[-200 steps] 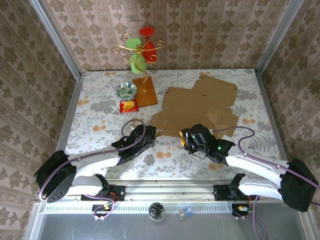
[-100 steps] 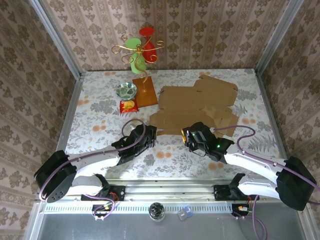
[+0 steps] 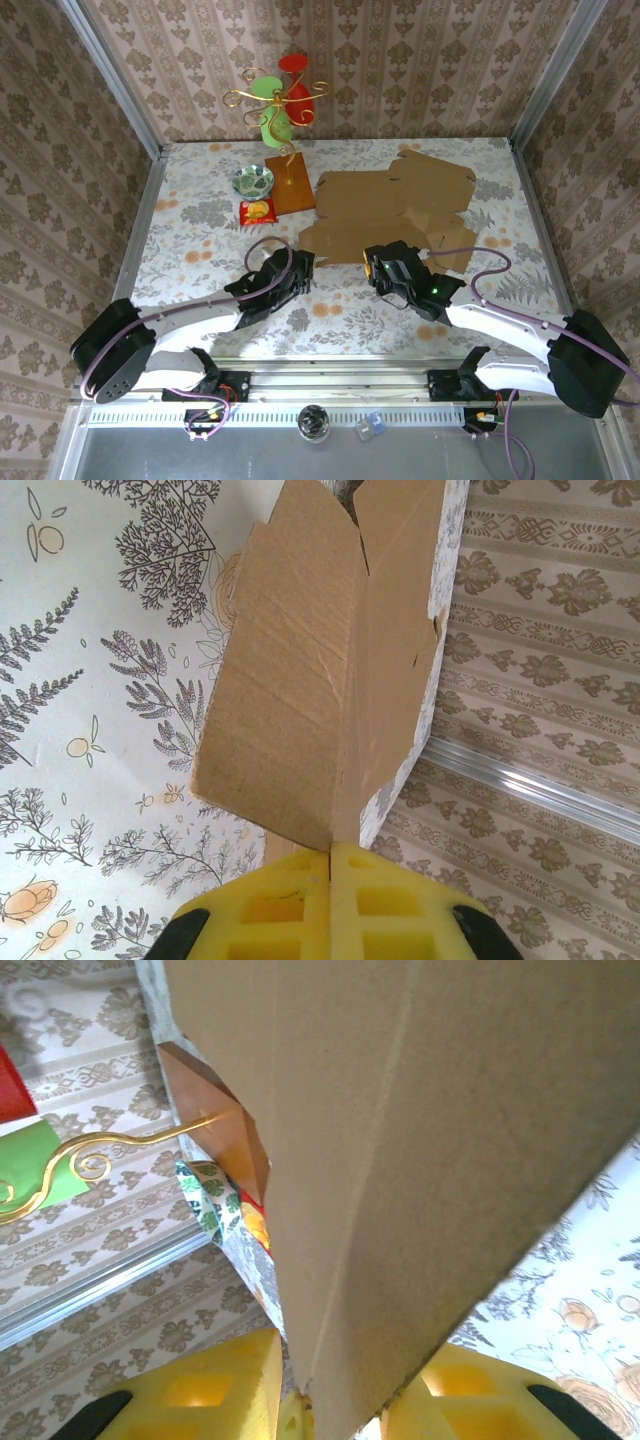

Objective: Fold the paper box

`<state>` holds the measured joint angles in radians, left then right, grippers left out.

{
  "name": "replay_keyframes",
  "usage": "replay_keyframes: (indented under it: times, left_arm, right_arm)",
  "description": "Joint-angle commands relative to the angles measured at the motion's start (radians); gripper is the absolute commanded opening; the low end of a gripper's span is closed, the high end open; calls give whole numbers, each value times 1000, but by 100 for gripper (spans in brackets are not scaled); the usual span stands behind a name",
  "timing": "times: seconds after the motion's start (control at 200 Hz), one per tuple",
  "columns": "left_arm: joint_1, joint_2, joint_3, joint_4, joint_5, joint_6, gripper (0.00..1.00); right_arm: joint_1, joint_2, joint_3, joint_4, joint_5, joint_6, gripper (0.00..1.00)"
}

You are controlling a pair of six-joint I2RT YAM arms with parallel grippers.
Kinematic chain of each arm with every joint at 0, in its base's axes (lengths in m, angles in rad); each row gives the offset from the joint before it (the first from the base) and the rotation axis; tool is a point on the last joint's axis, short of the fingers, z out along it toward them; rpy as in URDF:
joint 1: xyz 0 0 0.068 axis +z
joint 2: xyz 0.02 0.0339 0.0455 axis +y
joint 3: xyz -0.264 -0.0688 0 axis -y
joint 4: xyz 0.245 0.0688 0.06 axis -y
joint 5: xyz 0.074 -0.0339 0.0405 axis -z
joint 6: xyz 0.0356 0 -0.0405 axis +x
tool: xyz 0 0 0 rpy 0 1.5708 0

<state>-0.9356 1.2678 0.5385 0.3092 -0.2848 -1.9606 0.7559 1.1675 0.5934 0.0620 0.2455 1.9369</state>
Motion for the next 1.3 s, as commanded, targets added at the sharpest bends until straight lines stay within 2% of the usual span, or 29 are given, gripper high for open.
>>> replay_keyframes:
  times: [0.0,0.18,0.52,0.585,0.64,0.675,0.77,0.81,0.88,1.065,1.18,1.295]
  left_arm:
    - [-7,8,31,34,8,-14,0]
    - [-6,11,31,36,10,-16,0]
    - [-3,12,33,33,15,-19,0]
    - [1,11,36,28,22,-16,0]
    - [8,7,45,27,28,2,0]
    - [17,3,54,16,41,20,0]
    - [50,-26,97,-60,86,94,38]
    - [64,-45,119,-110,101,135,48]
    - [89,-82,157,-198,126,201,60]
    - [164,-176,261,-466,176,362,72]
    - [222,-231,316,-562,178,475,72]
    - [287,-254,405,-669,185,628,70]
  right_arm:
    - [-5,7,-9,50,92,-37,30]
    - [-4,14,-18,59,101,-26,21]
    - [-21,23,-12,42,90,-14,15]
    - [-24,17,-5,34,92,-21,10]
    - [-27,7,4,22,93,-32,0]
    - [-32,0,18,12,94,-49,0]
    - [-63,-15,77,-26,69,-115,0]
    - [-86,-15,116,-56,39,-145,0]
    - [-131,-3,198,-95,-15,-221,0]
    - [-226,46,416,-173,-114,-356,0]
    - [-250,71,546,-222,-120,-406,0]
    - [-253,89,684,-342,-115,-395,0]
